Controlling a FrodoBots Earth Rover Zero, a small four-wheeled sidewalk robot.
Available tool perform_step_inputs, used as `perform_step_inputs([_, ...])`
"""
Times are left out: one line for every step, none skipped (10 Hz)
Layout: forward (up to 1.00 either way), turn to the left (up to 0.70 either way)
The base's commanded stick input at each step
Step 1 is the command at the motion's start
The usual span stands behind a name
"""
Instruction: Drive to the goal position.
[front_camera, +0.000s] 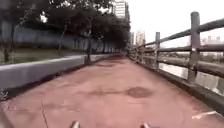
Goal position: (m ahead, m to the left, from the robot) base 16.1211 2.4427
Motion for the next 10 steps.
perform_step_inputs([0.7, 0.0])
perform_step_inputs([0.7, 0.0])
perform_step_inputs([0.7, 0.0])
perform_step_inputs([0.7, 0.0])
perform_step_inputs([0.7, 0.0])
perform_step_inputs([0.7, 0.0])
perform_step_inputs([0.7, 0.0])
perform_step_inputs([0.7, 0.0])
perform_step_inputs([0.7, 0.0])
perform_step_inputs([0.7, 0.0])
